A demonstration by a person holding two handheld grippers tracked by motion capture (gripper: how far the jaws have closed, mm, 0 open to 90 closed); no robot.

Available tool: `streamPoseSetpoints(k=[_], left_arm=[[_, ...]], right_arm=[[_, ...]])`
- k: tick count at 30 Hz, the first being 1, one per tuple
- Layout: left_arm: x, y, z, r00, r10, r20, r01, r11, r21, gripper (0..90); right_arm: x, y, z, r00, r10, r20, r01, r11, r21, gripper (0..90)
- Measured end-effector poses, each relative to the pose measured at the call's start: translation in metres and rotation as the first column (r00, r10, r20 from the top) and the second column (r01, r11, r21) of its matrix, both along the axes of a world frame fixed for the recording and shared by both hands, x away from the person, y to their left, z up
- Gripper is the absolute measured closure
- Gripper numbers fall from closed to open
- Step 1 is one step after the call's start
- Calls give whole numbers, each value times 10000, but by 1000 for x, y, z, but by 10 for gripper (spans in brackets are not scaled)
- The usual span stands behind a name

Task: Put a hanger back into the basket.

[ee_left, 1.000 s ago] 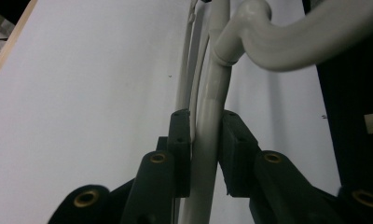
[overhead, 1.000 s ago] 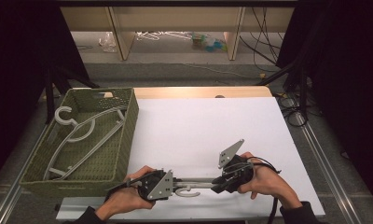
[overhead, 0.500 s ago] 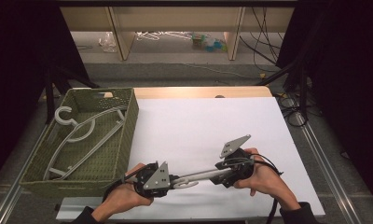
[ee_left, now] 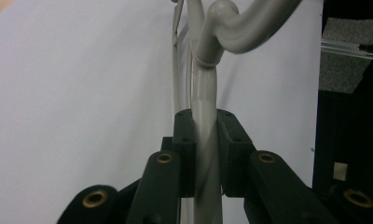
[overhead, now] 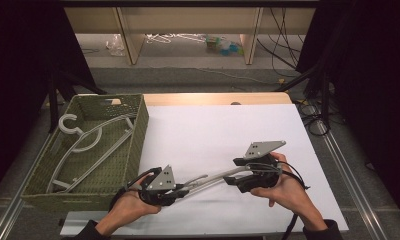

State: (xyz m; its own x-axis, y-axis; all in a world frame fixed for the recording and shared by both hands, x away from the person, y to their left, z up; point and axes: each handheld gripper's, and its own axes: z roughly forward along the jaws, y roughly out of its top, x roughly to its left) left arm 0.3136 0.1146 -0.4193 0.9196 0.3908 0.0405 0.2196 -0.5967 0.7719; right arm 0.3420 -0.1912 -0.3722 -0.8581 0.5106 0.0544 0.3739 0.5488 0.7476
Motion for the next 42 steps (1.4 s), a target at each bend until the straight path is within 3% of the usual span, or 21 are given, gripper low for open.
streamPoseSetpoints(k=[6,10,20,23,28,35,40,42], left_arm=[[3,9,7,9981,587,-181,-594,9975,-375,790],[4,17,17,9962,854,-150,-862,9940,-668,790],[3,33,46,9917,1231,-370,-1274,9792,-1579,790],[5,38,54,9914,1267,-332,-1303,9791,-1563,790],[6,45,70,9892,1392,-450,-1453,9707,-1915,790],[9,60,98,9853,1675,-336,-1708,9618,-2137,790],[12,73,122,9828,1844,70,-1784,9591,-2196,790],[15,82,131,9768,2133,210,-2039,9549,-2157,790]], right_arm=[[-9,-8,-1,9976,-462,525,428,9970,645,334],[-14,-17,-10,9945,-855,606,799,9927,902,323],[-20,-23,-27,9951,-931,339,895,9914,959,306],[-21,-24,-29,9956,-871,355,834,9920,950,277],[-22,-24,-33,9950,-957,296,924,9911,963,248],[-22,-23,-40,9949,-978,239,953,9916,875,224],[-22,-23,-39,9951,-956,241,930,9914,918,225],[-23,-23,-39,9948,-997,187,976,9909,924,225]])
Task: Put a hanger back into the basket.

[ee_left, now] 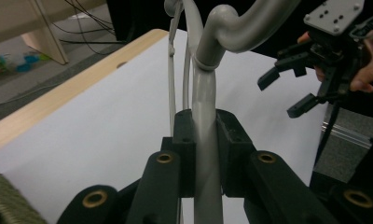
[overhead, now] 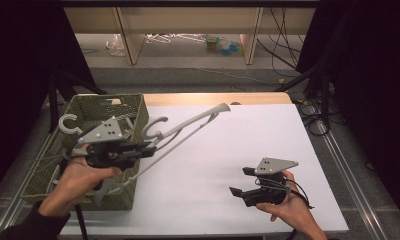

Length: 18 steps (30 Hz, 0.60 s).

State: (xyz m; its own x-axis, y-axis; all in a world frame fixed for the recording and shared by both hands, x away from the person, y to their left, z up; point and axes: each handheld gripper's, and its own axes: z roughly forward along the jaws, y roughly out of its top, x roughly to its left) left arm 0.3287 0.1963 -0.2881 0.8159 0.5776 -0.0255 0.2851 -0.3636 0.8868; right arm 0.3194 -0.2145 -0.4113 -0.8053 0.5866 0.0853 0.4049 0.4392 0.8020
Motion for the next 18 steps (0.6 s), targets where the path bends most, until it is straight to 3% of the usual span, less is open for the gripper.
streamPoseSetpoints(k=[7,11,15,18], left_arm=[[19,38,11,9935,1084,351,-1093,9937,251,790],[31,63,9,9822,1843,352,-1852,9824,252,790],[42,85,4,9725,2275,494,-2291,9729,306,790],[48,105,-1,9582,2818,488,-2835,9584,325,790]], right_arm=[[1,-1,-1,10000,2,49,-2,10000,12,228],[1,-2,-2,10000,4,11,-4,10000,-8,229],[2,-2,-3,10000,-9,-31,8,10000,-38,229],[2,-2,-3,10000,-36,-49,36,10000,-10,229]])
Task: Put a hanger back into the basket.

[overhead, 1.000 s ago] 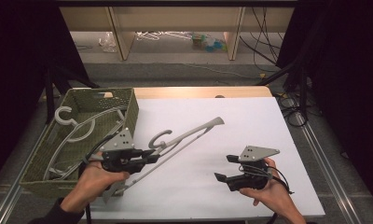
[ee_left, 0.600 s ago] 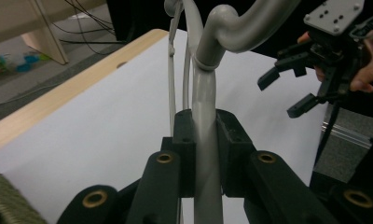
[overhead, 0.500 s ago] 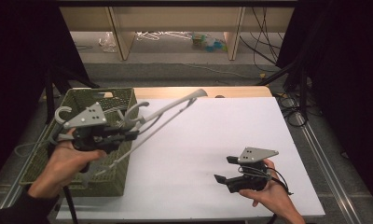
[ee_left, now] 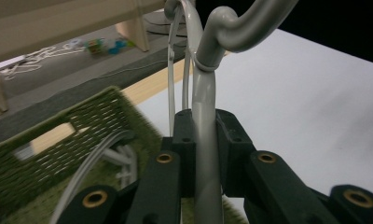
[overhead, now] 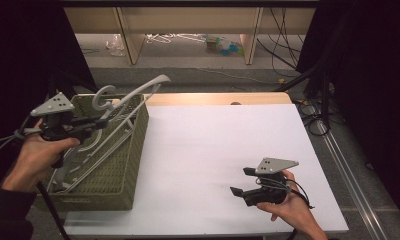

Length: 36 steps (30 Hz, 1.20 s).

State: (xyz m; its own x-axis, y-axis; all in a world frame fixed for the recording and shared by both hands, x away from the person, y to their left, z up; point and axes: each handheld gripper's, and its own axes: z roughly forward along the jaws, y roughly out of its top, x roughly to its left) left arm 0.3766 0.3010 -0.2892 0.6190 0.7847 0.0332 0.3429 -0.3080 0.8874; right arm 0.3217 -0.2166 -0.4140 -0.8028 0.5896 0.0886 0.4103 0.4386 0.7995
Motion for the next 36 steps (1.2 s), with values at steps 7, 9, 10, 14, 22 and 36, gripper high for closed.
streamPoseSetpoints(k=[7,9,10,14,22,36], left_arm=[[5,31,-17,9975,675,-231,-674,9977,57,790],[5,39,-21,9961,851,-248,-849,9964,71,791],[6,42,-23,9967,789,-209,-787,9969,83,791],[7,52,-27,9965,792,-269,-786,9967,227,790],[6,61,-38,9969,737,-270,-717,9950,693,790],[7,68,-53,9949,726,-706,-625,9887,1361,789]], right_arm=[[0,-1,-1,10000,-27,-60,26,10000,-37,229],[1,0,-1,10000,-16,-41,16,10000,-42,229],[1,0,-2,10000,-21,-16,21,10000,-44,229],[1,0,-3,9999,-7,-109,6,10000,-88,231],[2,-1,-3,9999,-44,-117,43,9999,-98,232],[3,-1,-4,9999,-65,-147,63,9999,-127,239]])
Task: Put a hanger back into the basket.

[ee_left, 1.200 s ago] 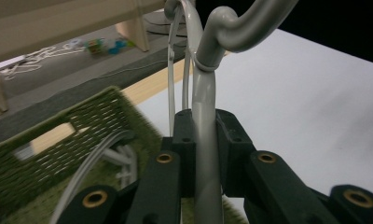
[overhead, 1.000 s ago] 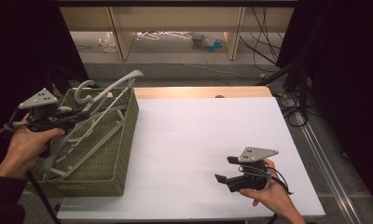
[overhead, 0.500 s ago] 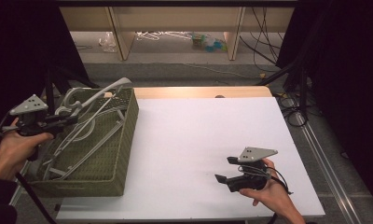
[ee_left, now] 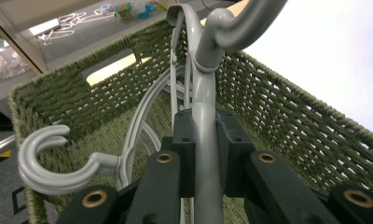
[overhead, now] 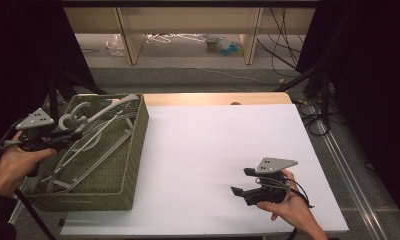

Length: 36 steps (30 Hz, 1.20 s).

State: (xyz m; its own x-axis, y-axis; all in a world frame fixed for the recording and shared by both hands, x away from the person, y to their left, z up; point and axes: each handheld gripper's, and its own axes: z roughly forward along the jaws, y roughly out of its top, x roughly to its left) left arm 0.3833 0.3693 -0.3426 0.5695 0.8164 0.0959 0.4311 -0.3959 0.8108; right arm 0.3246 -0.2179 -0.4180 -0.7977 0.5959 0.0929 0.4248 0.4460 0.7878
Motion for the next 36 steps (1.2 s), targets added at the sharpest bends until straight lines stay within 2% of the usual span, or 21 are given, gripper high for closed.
streamPoseSetpoints(k=[5,6,7,12,13,14,18,21,23,24,25,26,28,29,30,31,32,33,34,35,36], left_arm=[[7,-1,-8,9992,-301,-277,308,9992,250,789],[8,-3,-11,9993,-245,-279,246,9997,23,789],[9,-3,-12,9986,-322,-417,328,9994,142,789],[13,-5,-20,9968,-657,-451,667,9976,198,791],[14,-5,-22,9966,-595,-568,602,9981,104,790],[14,-6,-25,9945,-354,-982,340,9993,-154,790],[22,-1,-33,9920,267,-1234,-319,9987,-409,788],[26,6,-38,9862,855,-1417,-960,9930,-689,779],[28,9,-40,9857,978,-1370,-1076,9920,-662,772],[30,12,-41,9881,822,-1298,-898,9945,-537,769],[30,13,-42,9848,989,-1425,-1060,9934,-427,767],[31,14,-44,9854,1117,-1285,-1158,9929,-252,764],[34,17,-46,9811,1417,-1320,-1421,9898,59,762],[35,21,-46,9805,1409,-1367,-1370,9898,379,761],[34,20,-49,9697,1981,-1432,-1954,9802,328,761],[35,21,-50,9682,2078,-1397,-2040,9781,406,761],[34,19,-51,9586,2421,-1496,-2388,9702,401,761],[35,20,-51,9558,2457,-1612,-2379,9690,664,762],[39,24,-52,9669,2088,-1470,-1977,9764,869,763],[40,24,-53,9620,2256,-1536,-2143,9729,869,763],[37,21,-55,9465,2750,-1688,-2669,9612,697,763]], right_arm=[[0,0,-1,10000,-10,-19,10,10000,-26,240],[0,0,0,10000,14,-12,-14,10000,-22,240],[0,0,0,10000,0,-18,0,10000,-6,240],[1,0,-1,10000,-16,-82,16,10000,-19,240],[1,0,-1,10000,-10,-24,10,10000,-43,240],[1,0,-2,10000,1,-20,-1,10000,-60,240],[0,0,-1,9999,-76,-70,76,10000,-28,241],[1,-1,-1,10000,8,-30,-8,10000,-19,241],[1,-1,-1,10000,-28,-30,28,10000,-17,241],[2,-1,-1,10000,-29,-13,29,10000,-36,242],[2,-1,-1,10000,-29,-23,28,10000,-47,242],[1,-1,-2,10000,-20,-50,20,10000,-62,244],[1,-1,-2,10000,-30,-62,30,10000,-48,243],[1,-1,-1,10000,-45,-83,45,10000,-32,243],[2,-1,-2,10000,22,-15,-22,10000,-66,243],[1,-1,-1,10000,5,-95,-5,10000,-41,244],[1,-1,-1,10000,-15,-69,15,10000,-35,244],[1,-1,-1,10000,-36,-53,36,10000,-43,245],[1,-1,-2,10000,-48,-51,48,10000,-33,244],[1,-1,-2,10000,-35,-74,34,10000,-42,245],[2,-1,-2,10000,0,-70,0,10000,-74,245]])
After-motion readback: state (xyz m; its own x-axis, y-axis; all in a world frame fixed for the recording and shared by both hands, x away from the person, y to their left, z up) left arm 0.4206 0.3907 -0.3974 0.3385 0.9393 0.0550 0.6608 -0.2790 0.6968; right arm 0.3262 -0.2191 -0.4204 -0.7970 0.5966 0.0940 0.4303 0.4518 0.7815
